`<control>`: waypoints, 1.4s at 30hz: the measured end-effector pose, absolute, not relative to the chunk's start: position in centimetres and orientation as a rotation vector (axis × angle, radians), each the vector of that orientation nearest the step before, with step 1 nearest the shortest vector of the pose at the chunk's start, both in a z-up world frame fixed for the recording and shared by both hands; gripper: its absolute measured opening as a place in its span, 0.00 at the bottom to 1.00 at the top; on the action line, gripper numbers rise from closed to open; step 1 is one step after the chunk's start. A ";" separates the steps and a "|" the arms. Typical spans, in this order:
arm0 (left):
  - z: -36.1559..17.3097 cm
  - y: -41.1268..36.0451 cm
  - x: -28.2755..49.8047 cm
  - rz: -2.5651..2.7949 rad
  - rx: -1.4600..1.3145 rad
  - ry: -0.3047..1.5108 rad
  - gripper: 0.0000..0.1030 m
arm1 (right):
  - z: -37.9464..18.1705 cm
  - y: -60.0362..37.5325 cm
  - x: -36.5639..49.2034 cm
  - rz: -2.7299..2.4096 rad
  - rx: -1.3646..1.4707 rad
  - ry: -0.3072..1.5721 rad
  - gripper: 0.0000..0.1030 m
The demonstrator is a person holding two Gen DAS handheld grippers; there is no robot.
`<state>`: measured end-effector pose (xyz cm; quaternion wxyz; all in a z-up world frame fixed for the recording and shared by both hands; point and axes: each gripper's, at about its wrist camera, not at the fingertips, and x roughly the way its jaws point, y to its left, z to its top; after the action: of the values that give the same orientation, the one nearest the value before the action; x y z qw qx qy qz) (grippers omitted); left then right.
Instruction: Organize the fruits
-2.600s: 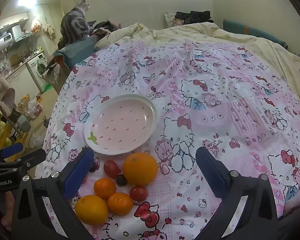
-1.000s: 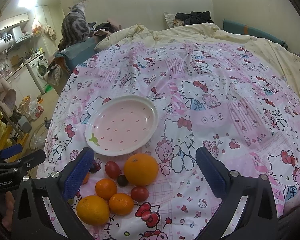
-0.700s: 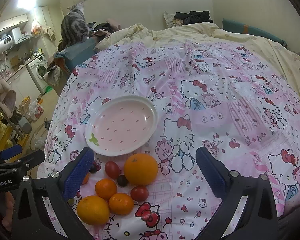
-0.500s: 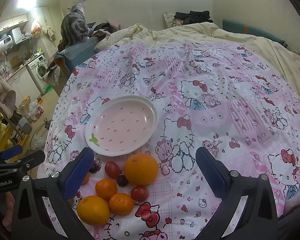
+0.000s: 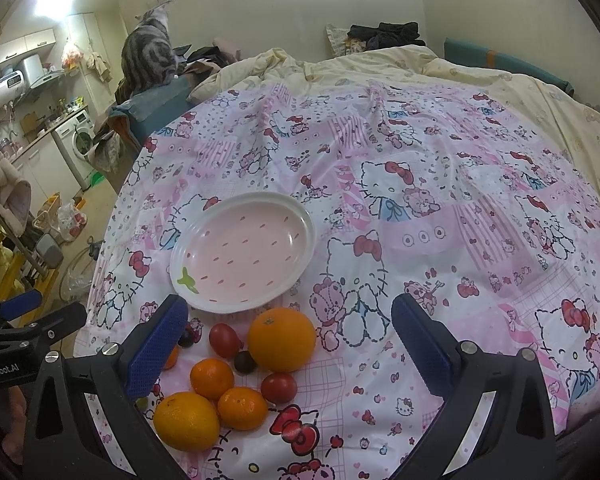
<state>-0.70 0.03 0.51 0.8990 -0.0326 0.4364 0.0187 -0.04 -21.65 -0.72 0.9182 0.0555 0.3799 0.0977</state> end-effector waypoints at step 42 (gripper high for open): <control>-9.1 -1.3 5.4 -0.021 -0.133 1.368 0.60 | -2.4 -25.7 1.5 0.105 0.290 0.918 1.00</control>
<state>5.41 -1.33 -9.07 0.7731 -0.0612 0.6312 -0.0097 1.46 -25.70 -2.43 0.8849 0.1395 0.4415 0.0503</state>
